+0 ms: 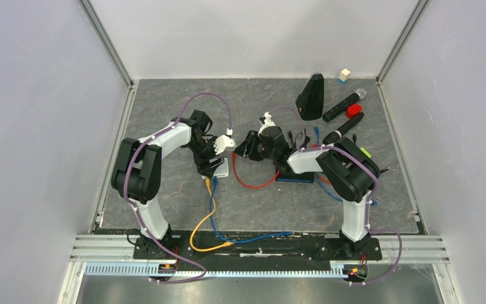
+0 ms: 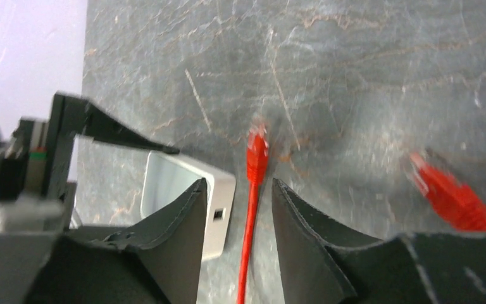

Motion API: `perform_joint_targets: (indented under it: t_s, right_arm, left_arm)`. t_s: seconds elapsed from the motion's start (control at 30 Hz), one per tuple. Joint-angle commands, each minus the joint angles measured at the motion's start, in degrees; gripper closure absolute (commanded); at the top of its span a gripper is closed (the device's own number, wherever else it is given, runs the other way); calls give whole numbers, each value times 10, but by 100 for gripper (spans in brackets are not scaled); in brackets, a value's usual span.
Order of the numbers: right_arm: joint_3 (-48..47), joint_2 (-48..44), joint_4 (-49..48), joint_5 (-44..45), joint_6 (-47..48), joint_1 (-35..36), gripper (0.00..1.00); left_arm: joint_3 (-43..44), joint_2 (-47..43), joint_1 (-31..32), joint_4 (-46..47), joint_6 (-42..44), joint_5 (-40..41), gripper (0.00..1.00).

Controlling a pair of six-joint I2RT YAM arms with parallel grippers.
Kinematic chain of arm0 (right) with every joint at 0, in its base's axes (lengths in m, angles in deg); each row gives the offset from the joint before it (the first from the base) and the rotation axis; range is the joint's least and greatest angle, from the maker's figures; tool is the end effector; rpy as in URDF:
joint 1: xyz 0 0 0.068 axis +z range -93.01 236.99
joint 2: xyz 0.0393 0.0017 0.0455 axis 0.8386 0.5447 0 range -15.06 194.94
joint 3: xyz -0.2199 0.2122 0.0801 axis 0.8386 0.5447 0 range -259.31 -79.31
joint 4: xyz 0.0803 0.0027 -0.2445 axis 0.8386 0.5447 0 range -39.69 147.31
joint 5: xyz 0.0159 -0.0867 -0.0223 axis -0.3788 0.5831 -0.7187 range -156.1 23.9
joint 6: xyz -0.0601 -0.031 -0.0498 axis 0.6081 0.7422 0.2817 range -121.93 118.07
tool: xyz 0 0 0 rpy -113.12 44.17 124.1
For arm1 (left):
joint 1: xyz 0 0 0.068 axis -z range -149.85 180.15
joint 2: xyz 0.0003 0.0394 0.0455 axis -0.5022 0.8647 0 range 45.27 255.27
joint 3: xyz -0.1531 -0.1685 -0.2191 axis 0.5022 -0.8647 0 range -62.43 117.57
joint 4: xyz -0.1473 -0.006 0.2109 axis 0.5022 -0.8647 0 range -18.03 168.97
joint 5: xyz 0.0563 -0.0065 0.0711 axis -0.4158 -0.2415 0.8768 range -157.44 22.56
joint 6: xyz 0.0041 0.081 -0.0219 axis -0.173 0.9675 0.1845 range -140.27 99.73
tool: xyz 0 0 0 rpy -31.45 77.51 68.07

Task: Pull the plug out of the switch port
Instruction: Place the connector at the center of the board, then pull the connector from the switch port.

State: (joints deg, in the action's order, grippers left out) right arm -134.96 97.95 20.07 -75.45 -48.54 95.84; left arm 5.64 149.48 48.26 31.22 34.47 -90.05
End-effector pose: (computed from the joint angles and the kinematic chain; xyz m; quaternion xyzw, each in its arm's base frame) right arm 0.3440 0.2923 0.1603 0.0151 0.8513 0.4038 0.3348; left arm 0.3149 -0.1328 0.1780 0.5898 0.7817 -0.1694 0.1112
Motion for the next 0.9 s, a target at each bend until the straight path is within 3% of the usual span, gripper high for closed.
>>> perform_joint_targets:
  t_s: [0.0, 0.3, 0.53, 0.87]
  right_arm:
    - [64, -78, -47, -22, 0, 0, 55]
    - [140, -131, -118, -89, -55, 26, 56]
    - [109, -39, -198, -120, -113, 104, 55]
    - [95, 26, -219, -115, -175, 109, 54]
  left_arm:
    - [-3, -4, -1, -11, -15, -9, 41]
    - [-2, 1, -1, -14, -13, -12, 41]
    - [0, 5, -1, -19, -12, -17, 41]
    - [1, 3, -1, -19, -11, -21, 41]
